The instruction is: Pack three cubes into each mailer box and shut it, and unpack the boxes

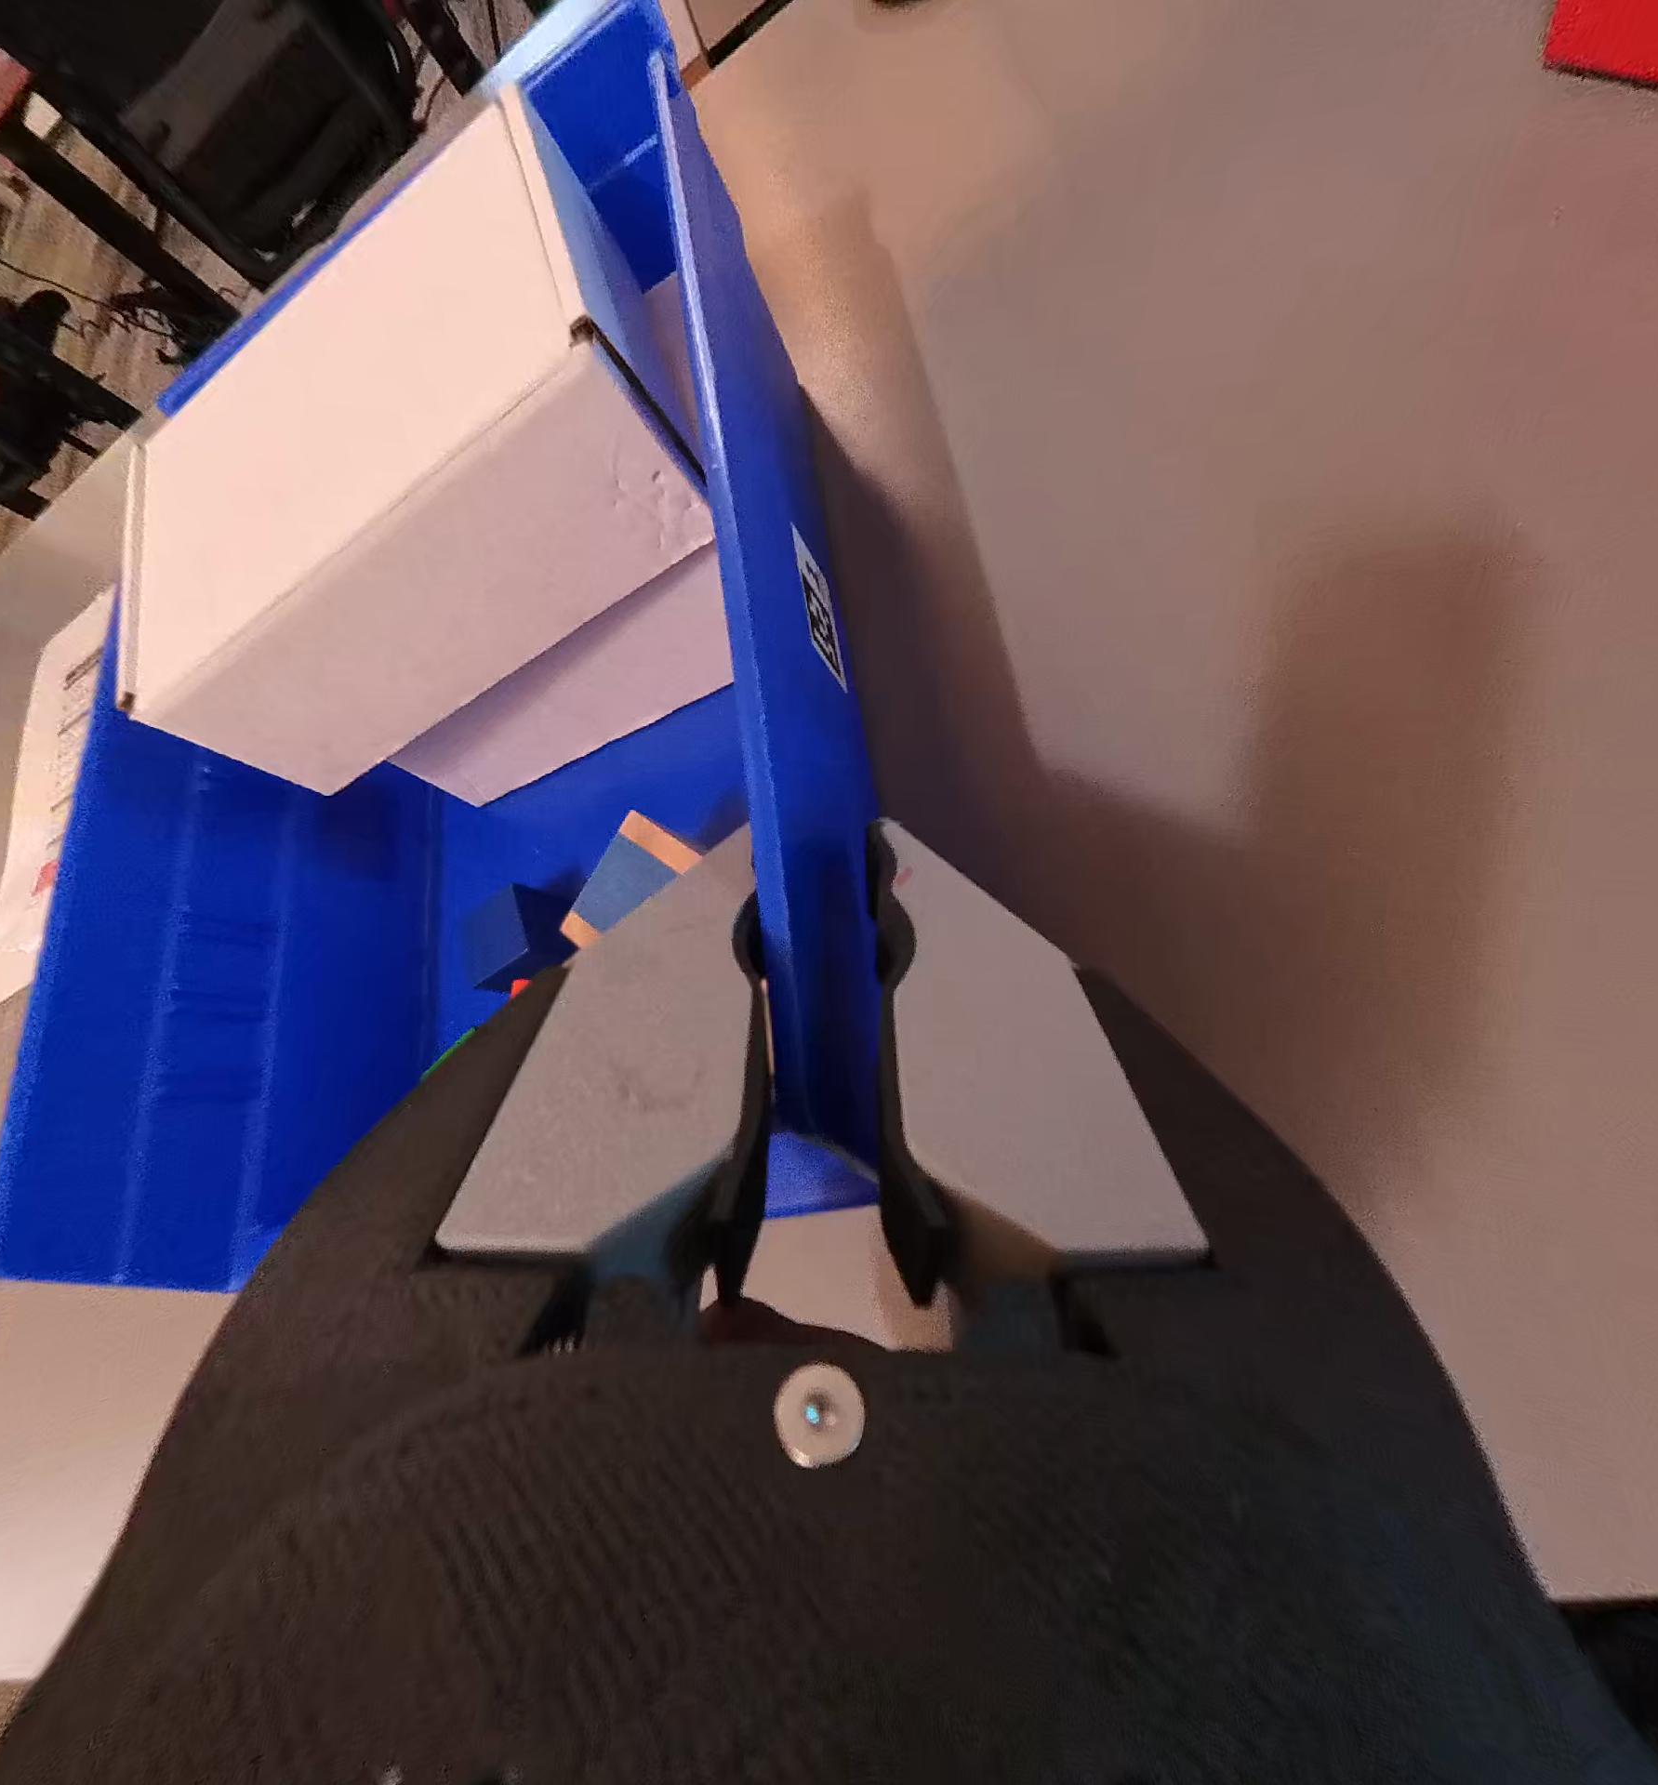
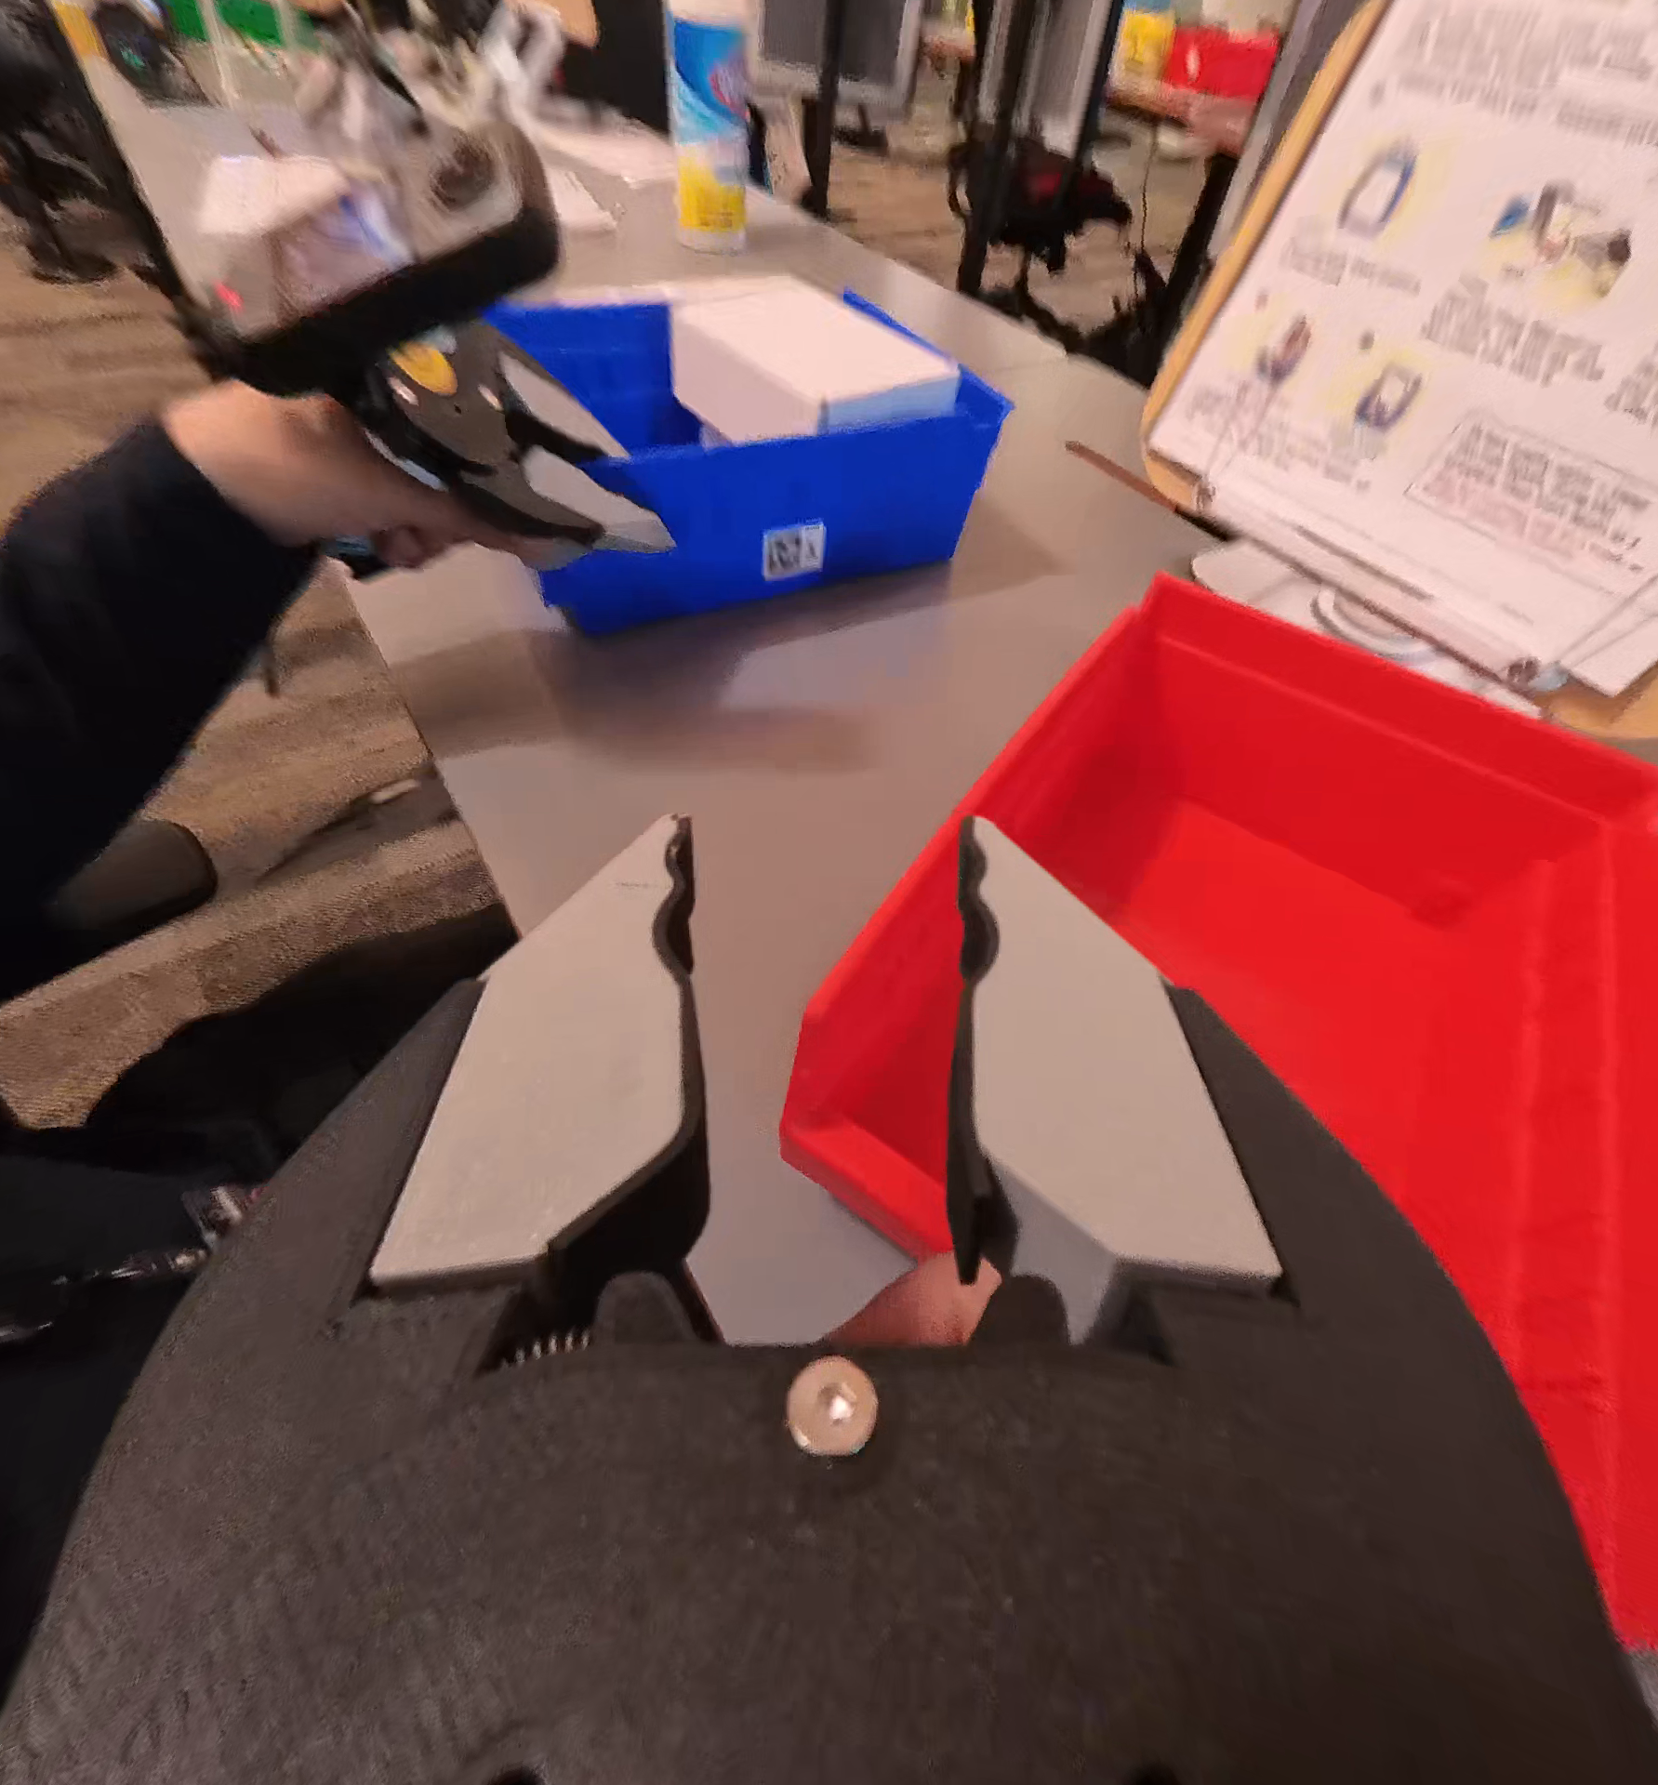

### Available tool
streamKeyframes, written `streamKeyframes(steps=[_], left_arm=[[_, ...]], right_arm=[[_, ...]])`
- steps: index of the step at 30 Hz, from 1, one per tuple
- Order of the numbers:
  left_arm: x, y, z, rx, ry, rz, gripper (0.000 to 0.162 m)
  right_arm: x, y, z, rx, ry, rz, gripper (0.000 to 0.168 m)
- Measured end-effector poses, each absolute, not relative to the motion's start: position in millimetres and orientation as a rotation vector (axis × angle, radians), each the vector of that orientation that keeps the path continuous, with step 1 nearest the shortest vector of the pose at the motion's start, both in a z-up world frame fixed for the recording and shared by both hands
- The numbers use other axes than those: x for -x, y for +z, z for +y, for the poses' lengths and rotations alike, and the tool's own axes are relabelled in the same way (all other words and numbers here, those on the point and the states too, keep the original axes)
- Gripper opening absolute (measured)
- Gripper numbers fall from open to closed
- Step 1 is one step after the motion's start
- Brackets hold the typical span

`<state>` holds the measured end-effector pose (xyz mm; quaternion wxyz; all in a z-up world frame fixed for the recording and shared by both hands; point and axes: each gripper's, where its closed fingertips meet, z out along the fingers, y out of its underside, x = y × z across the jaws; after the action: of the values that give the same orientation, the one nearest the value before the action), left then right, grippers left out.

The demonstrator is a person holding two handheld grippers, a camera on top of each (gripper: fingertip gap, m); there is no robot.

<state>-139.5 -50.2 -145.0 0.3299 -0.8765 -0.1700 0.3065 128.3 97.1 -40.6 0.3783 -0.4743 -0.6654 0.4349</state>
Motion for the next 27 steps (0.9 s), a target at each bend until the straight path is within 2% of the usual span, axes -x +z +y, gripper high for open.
streamKeyframes(steps=[3,6,7,9,11,16,22,25,27], left_arm=[[134,-144,-47,2.299,0.807,-0.416,0.017],[132,-145,-46,2.308,0.811,-0.386,0.024],[132,-145,-46,2.310,0.820,-0.383,0.025],[131,-146,-47,2.315,0.827,-0.380,0.026],[131,-145,-46,2.314,0.827,-0.379,0.026],[130,-146,-47,2.319,0.825,-0.372,0.027],[130,-145,-48,2.327,0.841,-0.369,0.027],[128,-146,-47,2.334,0.847,-0.351,0.033],[127,-147,-46,2.338,0.839,-0.336,0.040]], right_arm=[[-106,-82,111,1.311,0.815,-1.740,0.068],[-88,-110,131,1.260,0.447,-1.722,0.072],[-86,-119,131,1.260,0.394,-1.749,0.067],[-86,-132,133,1.303,0.333,-1.779,0.026],[-90,-131,162,1.353,0.182,-1.687,0.011],[-105,-134,211,1.637,0.318,-1.564,0.012],[-128,-133,243,1.743,0.217,-1.457,0.011],[-130,-133,234,1.703,0.102,-1.487,0.007],[-128,-129,229,1.642,0.058,-1.502,0.015]])
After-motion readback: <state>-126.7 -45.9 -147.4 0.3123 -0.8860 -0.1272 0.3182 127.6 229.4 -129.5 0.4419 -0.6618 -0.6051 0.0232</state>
